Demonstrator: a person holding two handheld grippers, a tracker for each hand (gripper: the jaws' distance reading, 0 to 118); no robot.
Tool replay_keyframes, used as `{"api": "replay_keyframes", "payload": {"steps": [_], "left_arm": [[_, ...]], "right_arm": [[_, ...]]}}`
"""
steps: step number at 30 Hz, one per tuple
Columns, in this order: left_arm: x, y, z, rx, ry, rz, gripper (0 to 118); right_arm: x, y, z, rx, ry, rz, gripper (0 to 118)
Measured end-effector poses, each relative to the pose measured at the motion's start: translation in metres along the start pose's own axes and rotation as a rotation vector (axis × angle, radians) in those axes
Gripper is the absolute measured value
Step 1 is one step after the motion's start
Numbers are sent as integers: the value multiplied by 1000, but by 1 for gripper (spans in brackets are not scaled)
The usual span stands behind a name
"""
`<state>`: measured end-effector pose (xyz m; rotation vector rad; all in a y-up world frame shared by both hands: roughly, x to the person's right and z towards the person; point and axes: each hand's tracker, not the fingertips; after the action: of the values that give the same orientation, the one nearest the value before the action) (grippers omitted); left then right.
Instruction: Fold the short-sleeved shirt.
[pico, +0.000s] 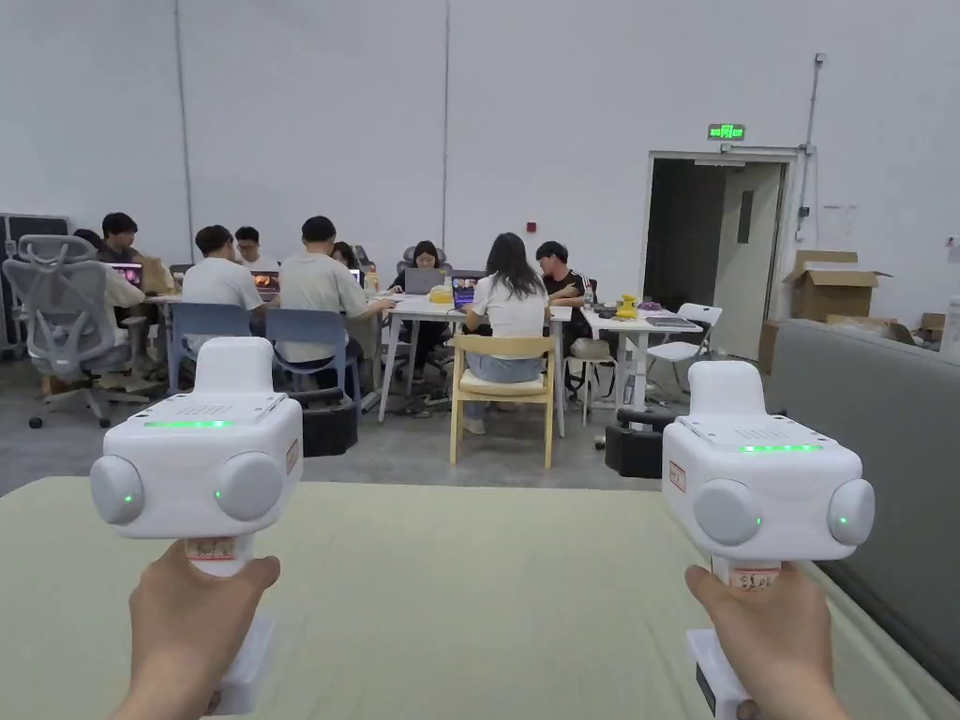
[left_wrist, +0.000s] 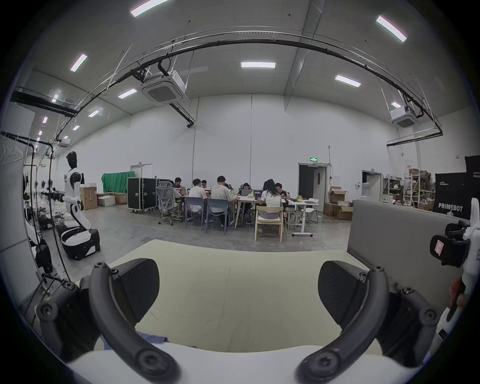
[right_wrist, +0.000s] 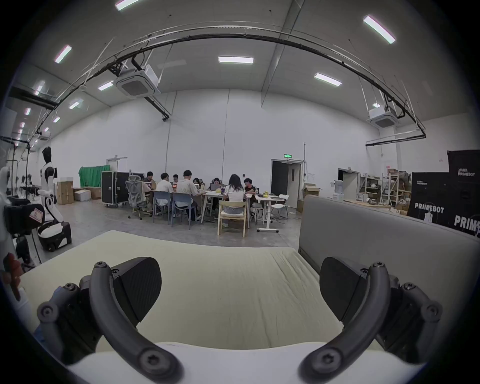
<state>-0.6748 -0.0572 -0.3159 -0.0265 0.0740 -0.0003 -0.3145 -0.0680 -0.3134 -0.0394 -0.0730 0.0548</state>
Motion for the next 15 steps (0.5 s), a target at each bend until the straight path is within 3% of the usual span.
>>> {"api": "replay_keyframes", "payload": {"steps": [15], "left_arm": [[2, 3, 6, -4, -22, -59, 118]], "right_arm": [[10, -5, 9, 4, -29, -9, 118]]}}
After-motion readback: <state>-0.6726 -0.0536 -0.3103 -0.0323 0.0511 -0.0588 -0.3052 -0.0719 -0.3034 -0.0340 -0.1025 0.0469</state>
